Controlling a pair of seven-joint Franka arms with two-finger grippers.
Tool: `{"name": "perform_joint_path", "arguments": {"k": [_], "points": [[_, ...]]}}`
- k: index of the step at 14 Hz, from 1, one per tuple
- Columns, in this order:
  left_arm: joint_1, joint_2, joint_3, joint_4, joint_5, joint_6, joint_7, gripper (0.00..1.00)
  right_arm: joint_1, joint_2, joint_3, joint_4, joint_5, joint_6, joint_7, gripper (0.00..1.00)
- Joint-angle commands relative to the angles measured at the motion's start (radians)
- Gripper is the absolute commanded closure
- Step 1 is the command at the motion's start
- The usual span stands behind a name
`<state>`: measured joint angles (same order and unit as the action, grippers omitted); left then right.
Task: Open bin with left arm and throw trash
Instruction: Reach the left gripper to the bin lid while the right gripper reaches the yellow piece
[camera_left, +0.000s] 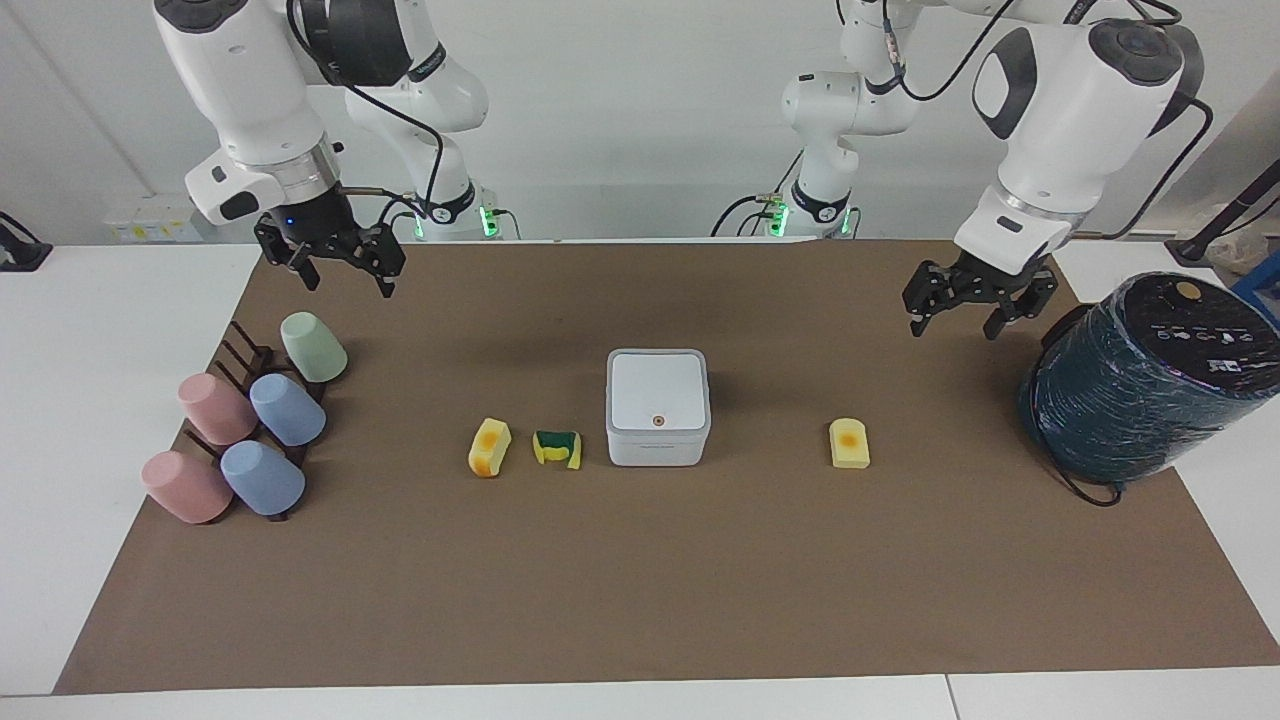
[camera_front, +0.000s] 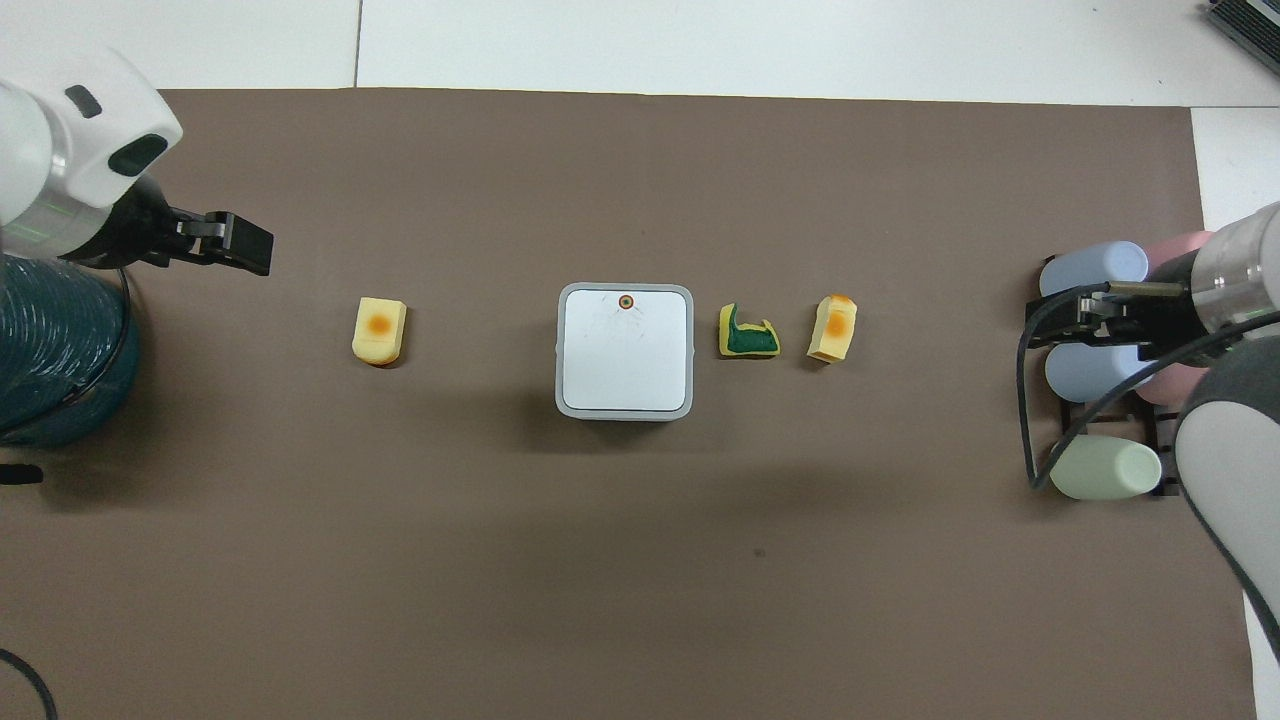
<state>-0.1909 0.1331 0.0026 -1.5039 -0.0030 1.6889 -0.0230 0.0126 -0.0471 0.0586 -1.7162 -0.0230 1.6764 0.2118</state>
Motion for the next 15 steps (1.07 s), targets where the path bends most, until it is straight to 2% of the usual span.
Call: {"name": "perform_joint_path", "arguments": {"k": [1, 3, 6, 9, 11, 15], "points": [[-0.073, -0.043, 0.010, -0.071, 0.017, -0.012, -0.090, 0.63, -0.003, -0.031, 0.006, -0.078, 0.003, 0.083, 0.014, 0.00], [-0.142, -0.046, 0.008, -0.096, 0.014, 0.005, -0.207, 0.85, 0.015, -0.022, 0.006, -0.108, 0.003, 0.167, 0.027, 0.00], [-0.241, -0.030, 0.008, -0.126, -0.027, 0.082, -0.372, 0.84, 0.032, 0.013, 0.006, -0.121, 0.003, 0.228, 0.034, 0.00], [-0.341, 0.000, 0.008, -0.163, -0.069, 0.246, -0.538, 0.84, 0.040, 0.058, 0.006, -0.201, 0.003, 0.377, 0.041, 0.00], [-0.393, 0.051, 0.008, -0.173, -0.086, 0.377, -0.636, 0.84, 0.073, 0.117, 0.004, -0.220, -0.002, 0.430, 0.057, 0.00], [-0.407, 0.059, 0.008, -0.252, -0.129, 0.556, -0.663, 0.84, 0.075, 0.254, 0.004, -0.227, -0.003, 0.583, 0.072, 0.00]]}}
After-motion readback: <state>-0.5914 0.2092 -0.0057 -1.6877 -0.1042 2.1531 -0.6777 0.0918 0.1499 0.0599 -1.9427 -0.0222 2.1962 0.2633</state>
